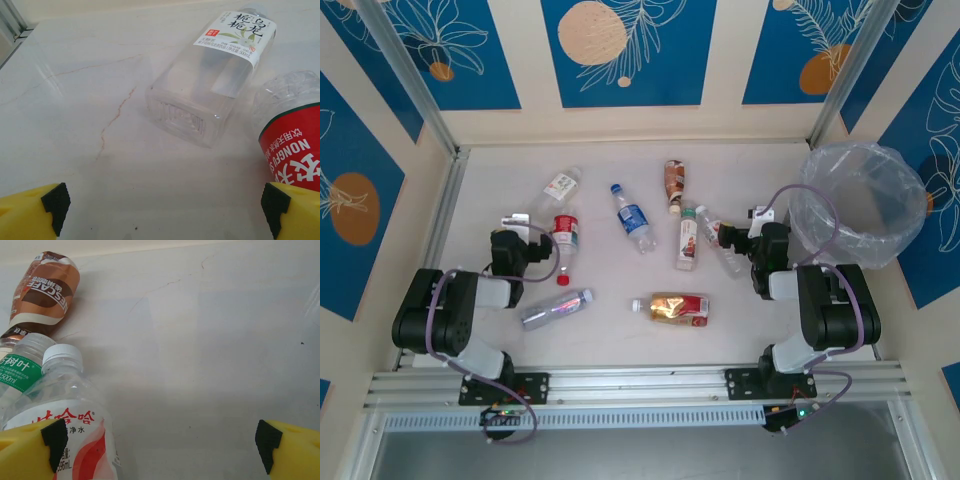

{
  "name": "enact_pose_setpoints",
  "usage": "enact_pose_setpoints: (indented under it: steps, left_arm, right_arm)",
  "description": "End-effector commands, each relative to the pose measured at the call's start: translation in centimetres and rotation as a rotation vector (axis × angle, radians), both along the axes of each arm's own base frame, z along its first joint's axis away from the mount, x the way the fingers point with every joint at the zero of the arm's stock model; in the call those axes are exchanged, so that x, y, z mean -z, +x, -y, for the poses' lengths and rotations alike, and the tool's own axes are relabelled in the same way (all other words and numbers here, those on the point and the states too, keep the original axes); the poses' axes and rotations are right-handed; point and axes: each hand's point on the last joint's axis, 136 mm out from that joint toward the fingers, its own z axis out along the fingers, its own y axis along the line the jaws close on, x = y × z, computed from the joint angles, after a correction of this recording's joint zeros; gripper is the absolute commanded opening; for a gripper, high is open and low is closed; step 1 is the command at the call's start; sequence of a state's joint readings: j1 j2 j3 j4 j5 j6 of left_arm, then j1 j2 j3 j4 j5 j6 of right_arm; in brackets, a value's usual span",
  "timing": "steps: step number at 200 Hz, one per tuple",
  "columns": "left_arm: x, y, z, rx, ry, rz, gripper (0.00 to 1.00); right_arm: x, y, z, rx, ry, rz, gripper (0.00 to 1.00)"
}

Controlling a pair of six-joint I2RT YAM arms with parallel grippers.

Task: Put the plastic bottles in the bin

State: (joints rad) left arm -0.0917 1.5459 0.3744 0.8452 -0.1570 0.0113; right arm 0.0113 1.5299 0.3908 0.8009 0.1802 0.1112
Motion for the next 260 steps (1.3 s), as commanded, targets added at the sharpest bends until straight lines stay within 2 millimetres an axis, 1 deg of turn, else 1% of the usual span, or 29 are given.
enact_pose_setpoints:
  steps: [1,204,211,223,260]
  left_arm:
    - [-1.16,0.63,0.23,0.024,0.008,0.027,0.99]
    - [-1.24,0.58,0.14,0.022,0.009,0.031,0.99]
    - [-1.33,0.61,0.37,0.035,0.009,0.033,0.99]
    - [-1.43,0.69,0.87,0.065,0.010,0.023,0.99]
    - [-1.40,0.67,0.96,0.070,0.009,0.020,1.00]
  right_arm:
    - [-1.51,0.64,0.05,0.012,0.006,0.055,0.99]
    - [-1.53,0.59,0.04,0.010,0.009,0.057,0.99]
    - [-1.52,0.54,0.02,0.009,0.009,0.057,0.99]
    - [-1.75,0.60,0.01,0.009,0.010,0.058,0.99]
    - [-2.42,0.68,-0.32,-0.012,0.011,0.042,0.99]
